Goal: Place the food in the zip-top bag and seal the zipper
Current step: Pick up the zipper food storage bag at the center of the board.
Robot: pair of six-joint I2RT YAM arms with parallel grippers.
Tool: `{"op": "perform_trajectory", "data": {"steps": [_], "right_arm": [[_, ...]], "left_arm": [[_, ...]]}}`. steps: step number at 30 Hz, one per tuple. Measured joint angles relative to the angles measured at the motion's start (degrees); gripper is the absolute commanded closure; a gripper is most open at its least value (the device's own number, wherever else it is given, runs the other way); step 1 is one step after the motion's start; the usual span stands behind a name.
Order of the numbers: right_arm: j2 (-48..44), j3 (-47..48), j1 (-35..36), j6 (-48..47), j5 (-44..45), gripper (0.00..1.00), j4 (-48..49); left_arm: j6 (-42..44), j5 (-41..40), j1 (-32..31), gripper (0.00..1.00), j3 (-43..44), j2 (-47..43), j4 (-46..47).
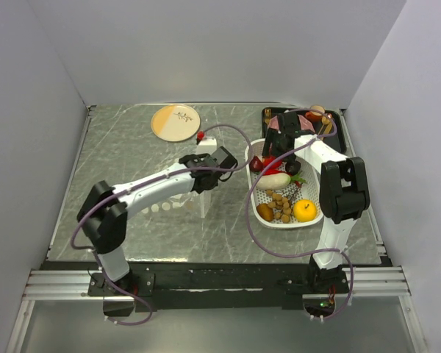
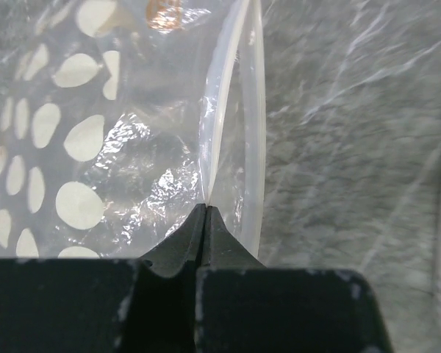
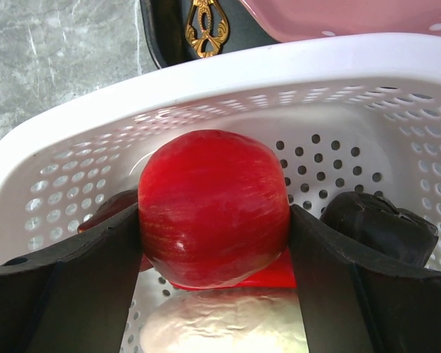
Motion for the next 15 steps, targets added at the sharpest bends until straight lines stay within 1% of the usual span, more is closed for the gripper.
{"op": "perform_trajectory", "data": {"steps": [1, 2, 4, 5, 6, 7, 12, 15], "right_arm": [[0.0, 0.0, 0.0, 0.02, 0.0, 0.46, 0.0], [0.0, -0.02, 0.0, 0.04, -0.02, 0.57, 0.0], [0.0, 0.0, 0.0, 0.04, -0.09, 0.7, 0.02], [0.0, 0.0, 0.0, 0.04, -0.11, 0.9, 0.02], [0.0, -0.04, 0.0, 0.04, -0.13, 0.97, 0.07], [0.0, -0.15, 0.0, 0.04, -0.22, 1.0, 0.24], [-1.31, -1.73, 0.0, 0.09, -0.92, 1.0, 1.14], [-3.85, -3.5, 0.0, 0.28, -1.92, 1.0, 1.07]], "left_arm": [[0.04, 0.11, 0.0, 0.99, 0.0, -0.87, 0.11], [0.04, 0.26, 0.0, 0.99, 0.0, -2.05, 0.24], [0.09, 0.46, 0.02, 0.99, 0.0, -3.48, 0.37], [0.09, 0.66, 0.04, 0.99, 0.0, -3.85, 0.44], [0.09, 0.76, 0.07, 0.99, 0.0, -4.07, 0.5], [0.11, 0.85, 0.09, 0.99, 0.0, -4.13, 0.59], [0.31, 1.73, 0.52, 0.99, -0.72, -4.13, 1.29], [0.33, 2.34, 0.87, 0.99, -1.53, -4.13, 1.73]]}}
